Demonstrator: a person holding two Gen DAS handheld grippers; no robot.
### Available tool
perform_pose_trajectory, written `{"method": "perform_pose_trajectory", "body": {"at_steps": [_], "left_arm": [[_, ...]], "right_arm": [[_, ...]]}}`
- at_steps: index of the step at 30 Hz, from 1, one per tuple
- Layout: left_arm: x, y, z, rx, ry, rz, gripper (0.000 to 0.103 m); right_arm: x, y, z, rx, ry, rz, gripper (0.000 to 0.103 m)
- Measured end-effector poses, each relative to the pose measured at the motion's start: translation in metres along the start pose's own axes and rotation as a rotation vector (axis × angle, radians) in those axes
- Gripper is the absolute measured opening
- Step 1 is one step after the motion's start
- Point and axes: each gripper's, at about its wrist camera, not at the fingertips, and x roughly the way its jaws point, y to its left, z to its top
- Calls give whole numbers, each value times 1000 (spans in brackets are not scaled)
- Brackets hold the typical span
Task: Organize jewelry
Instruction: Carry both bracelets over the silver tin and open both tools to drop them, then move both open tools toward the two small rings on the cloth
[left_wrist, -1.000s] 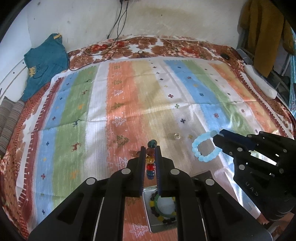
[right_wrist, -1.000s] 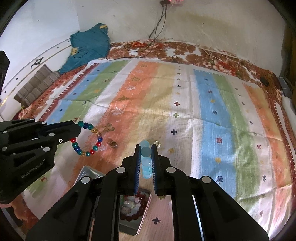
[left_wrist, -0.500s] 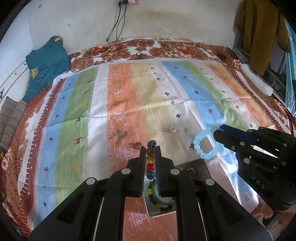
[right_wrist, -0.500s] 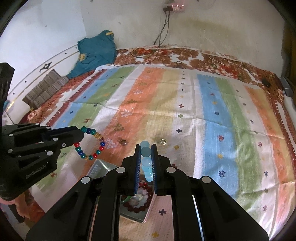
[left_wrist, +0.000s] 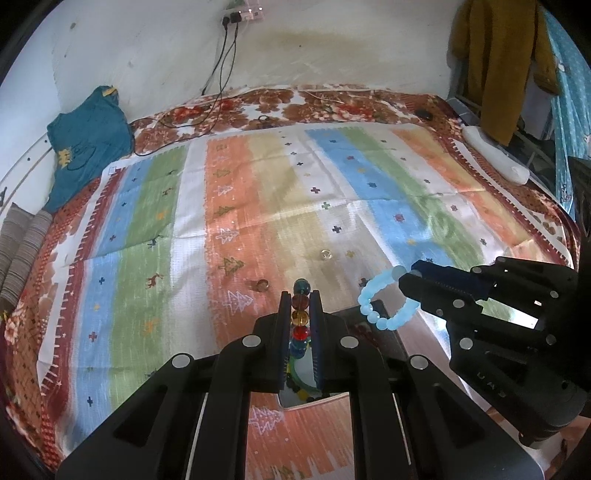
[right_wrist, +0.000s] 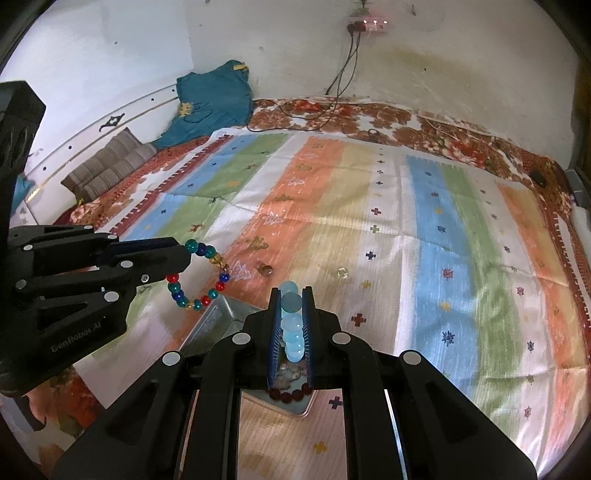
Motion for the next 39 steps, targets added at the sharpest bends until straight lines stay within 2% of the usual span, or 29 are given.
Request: {"method": "perform_pose_trajectory", "body": {"at_steps": [6,11,14,17,20,29,31,33,39], "left_arm": [[-6,-4,-6,-3,-4,-17,9],[-10,-11,-14,17,-8,1,9],[-8,-8,-15,3,0,37,11],[-7,0,-14,-29,0,50,16],[-7,8,-12,-56,4,45,22],[3,19,-13,-93,38,37,36],[6,22,-13,-99,48,34,42],[7,23,-14,-94,53,38,43],[14,27,-10,-98,65,38,48]], "right_arm": [[-5,3,-8,-2,9,12,12],[-6,4,-13,-3,17,14,12],[-6,3,-15,6,22,-1,13],[-7,-1,-14,17,16,-10,15],[-4,-6,-15,32,24,-19,27],[6,-17,-10,51,49,-25,30],[9,-19,-8,51,54,-27,31],[12,-21,-7,51,60,-31,35],[23,-24,-2,39,84,-21,36]]}}
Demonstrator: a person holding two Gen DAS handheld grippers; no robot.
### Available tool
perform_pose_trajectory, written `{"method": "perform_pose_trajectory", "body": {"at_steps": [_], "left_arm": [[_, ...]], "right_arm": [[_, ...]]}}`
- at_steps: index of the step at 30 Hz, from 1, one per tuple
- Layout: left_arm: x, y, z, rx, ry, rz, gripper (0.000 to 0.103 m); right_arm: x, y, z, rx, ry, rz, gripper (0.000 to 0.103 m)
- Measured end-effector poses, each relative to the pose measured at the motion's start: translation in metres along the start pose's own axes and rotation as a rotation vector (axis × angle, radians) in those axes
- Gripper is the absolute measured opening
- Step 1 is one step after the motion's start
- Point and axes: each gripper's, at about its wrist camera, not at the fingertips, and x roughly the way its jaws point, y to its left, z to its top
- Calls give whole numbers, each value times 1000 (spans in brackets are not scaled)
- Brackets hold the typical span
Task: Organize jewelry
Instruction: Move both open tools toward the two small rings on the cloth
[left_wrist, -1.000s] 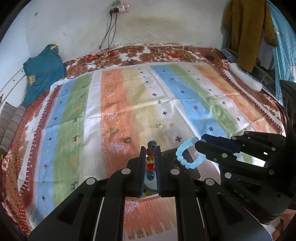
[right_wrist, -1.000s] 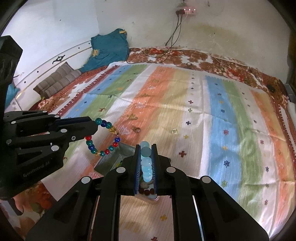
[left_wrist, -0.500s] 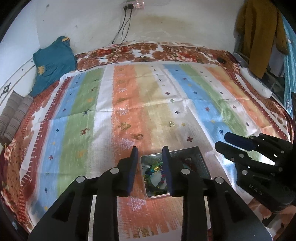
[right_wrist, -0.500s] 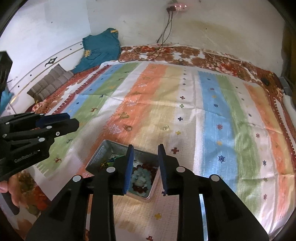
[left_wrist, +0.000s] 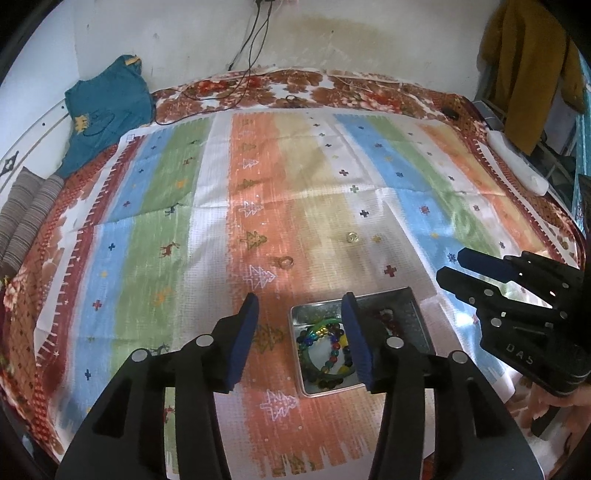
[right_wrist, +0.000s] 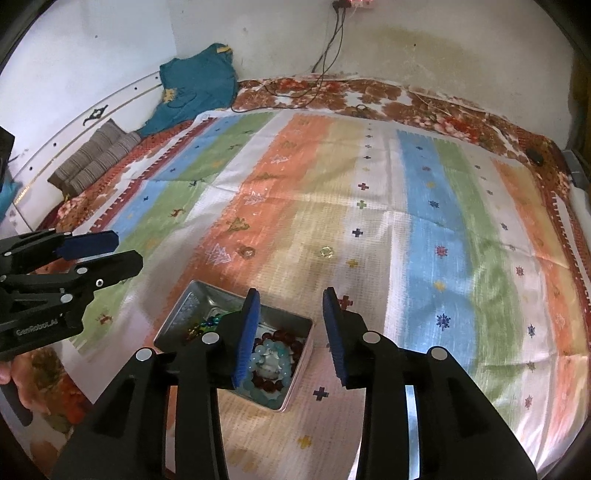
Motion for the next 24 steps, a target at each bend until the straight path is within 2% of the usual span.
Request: {"method": "perform_pose_trajectory", "body": {"at_steps": [11,18,24], "left_arm": [[22,3,15,4,45,8,55],[36,5,22,22,71,8,56],[57,15,30,-10,110,5,56]], "right_arm": [[20,-8,14,8,35,-4,43],[37,-14,26,1,62,-1,44],[56,-20,34,11,99,9,44]]}}
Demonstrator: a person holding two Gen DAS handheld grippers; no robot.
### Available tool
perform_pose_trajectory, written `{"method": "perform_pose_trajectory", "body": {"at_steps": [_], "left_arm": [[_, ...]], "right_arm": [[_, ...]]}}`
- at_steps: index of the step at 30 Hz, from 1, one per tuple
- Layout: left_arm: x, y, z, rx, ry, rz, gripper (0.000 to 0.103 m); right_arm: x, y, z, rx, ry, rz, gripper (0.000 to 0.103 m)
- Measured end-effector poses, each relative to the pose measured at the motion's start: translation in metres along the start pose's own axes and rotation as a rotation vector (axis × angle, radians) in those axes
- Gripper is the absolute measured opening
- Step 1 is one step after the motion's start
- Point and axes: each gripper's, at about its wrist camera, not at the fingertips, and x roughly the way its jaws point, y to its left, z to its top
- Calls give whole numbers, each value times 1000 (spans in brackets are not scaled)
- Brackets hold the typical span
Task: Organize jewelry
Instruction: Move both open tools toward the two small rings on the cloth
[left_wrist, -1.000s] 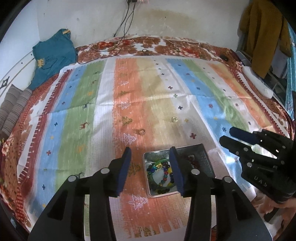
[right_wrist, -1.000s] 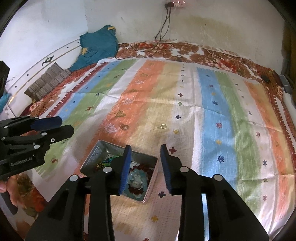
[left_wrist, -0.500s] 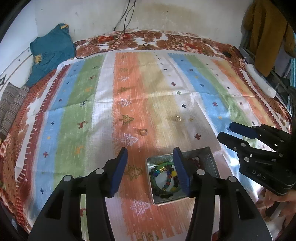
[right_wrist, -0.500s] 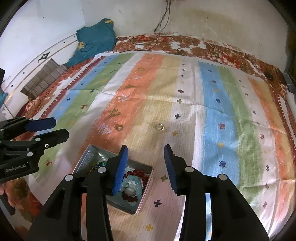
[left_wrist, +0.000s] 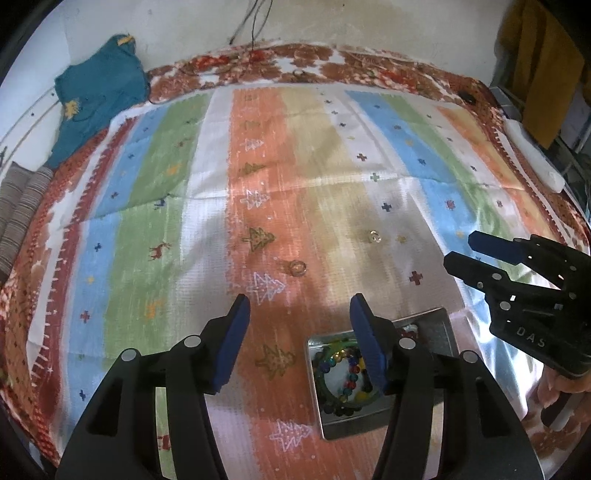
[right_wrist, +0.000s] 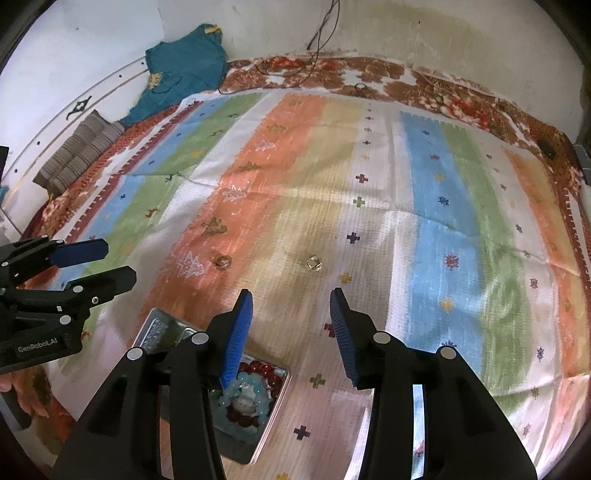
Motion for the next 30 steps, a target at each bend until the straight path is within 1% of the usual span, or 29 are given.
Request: {"method": "perform_pose_trajectory", "body": {"at_steps": [6,10,12,14,17,21,25,30], "left_arm": [[24,6,8,-1,46,9,56],[39,12,13,-27,61,-10,56],[48,12,14,-24,79,-18,56],[56,11,15,-13,93,-12,56],[64,10,18,-1,100,-8,56],[70,13,23,-14,91,10,56],[79,17,26,-36,120,-23,56],[89,11,26,-6,137,-14,56]], "right_arm": [[19,-4,8,6,34,4,44],[27,-4,13,2,46,1,44],[31,-5,14,3,51,-1,44],[35,-5,16,1,57,-4,44],[42,-6,19,0,63,-9,44],[55,-7,23,0,85,-24,44],[66,-10,25,4,102,-27,44],[79,-10,29,3,122,-30,44]]}}
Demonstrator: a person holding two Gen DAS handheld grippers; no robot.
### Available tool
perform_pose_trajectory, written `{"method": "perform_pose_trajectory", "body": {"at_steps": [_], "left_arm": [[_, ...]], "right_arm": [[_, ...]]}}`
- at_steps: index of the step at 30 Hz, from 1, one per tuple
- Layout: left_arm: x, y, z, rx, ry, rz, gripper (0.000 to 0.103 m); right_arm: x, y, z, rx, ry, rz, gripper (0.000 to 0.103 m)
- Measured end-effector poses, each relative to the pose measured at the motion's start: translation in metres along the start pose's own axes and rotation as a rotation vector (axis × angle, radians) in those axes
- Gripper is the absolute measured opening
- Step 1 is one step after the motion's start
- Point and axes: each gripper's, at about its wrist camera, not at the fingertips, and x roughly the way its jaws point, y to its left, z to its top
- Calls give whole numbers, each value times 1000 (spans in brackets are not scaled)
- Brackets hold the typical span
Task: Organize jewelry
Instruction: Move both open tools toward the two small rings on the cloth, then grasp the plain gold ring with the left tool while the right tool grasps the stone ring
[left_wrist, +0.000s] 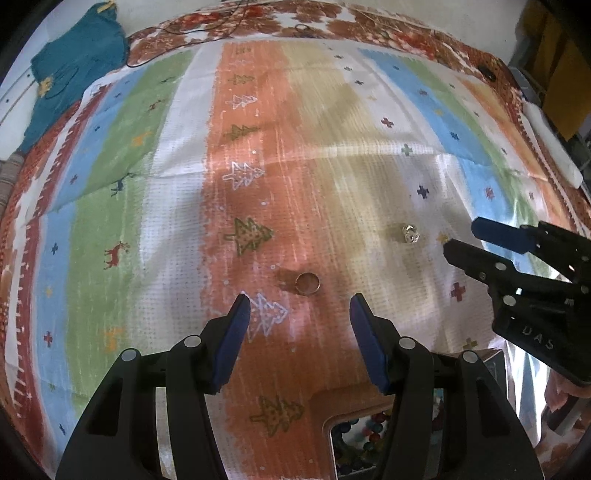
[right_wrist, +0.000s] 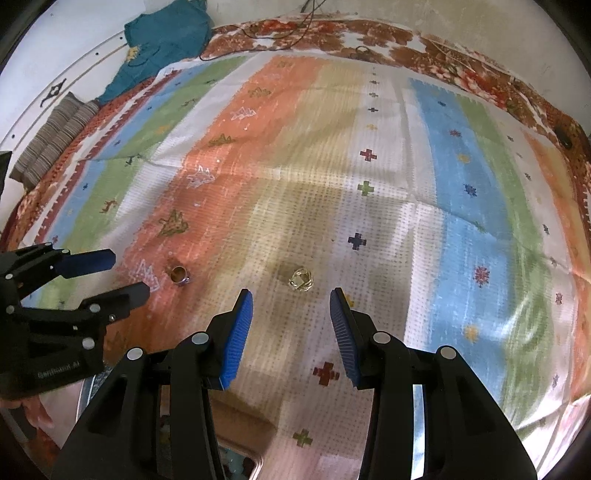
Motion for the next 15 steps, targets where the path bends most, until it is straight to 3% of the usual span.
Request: {"method": "perform_pose_trajectory", "body": {"at_steps": [15], "left_arm": [[28,6,11,9,42,11,56]], "right_arm": [[30,-6,13,9,45,-22,44]]}}
